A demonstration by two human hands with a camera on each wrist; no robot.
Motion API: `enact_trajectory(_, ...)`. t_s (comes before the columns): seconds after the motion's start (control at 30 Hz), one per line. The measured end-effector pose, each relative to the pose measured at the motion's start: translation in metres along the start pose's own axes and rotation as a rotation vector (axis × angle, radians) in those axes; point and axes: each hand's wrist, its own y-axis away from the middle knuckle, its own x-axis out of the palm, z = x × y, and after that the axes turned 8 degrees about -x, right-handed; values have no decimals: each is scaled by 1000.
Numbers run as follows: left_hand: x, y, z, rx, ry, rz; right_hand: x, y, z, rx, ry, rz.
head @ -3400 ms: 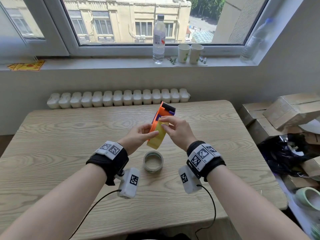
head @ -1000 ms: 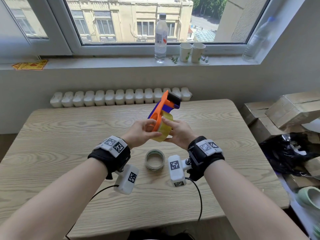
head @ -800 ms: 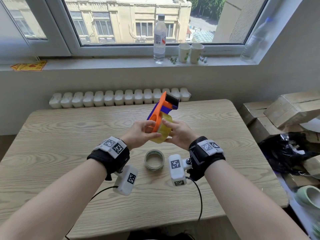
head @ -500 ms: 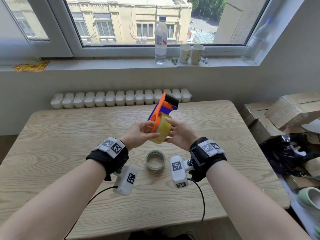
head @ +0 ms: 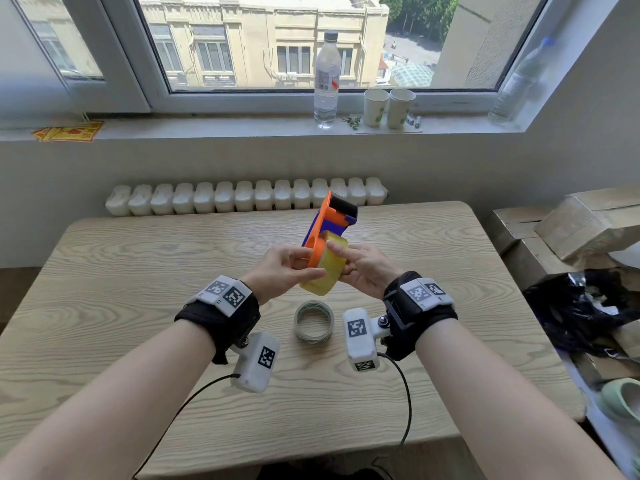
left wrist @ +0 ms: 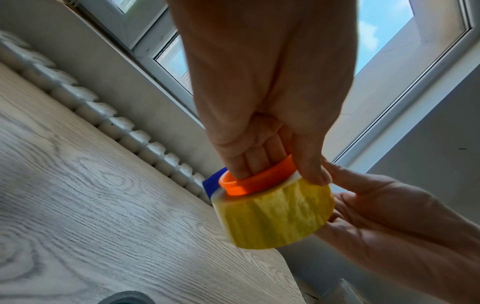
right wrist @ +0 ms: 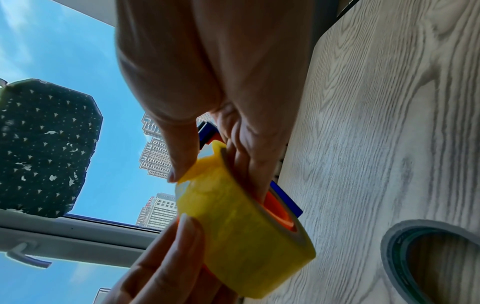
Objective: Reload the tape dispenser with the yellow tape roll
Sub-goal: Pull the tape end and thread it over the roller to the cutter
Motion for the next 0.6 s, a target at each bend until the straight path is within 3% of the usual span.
enact_trajectory(0.37,-4,-1,-3,-23,25,11,-2,5,0,-46,-13,78)
enact_trajectory(0.6,-4,-4,-6,0,-10,11,7,0,-1,-54,25,-47)
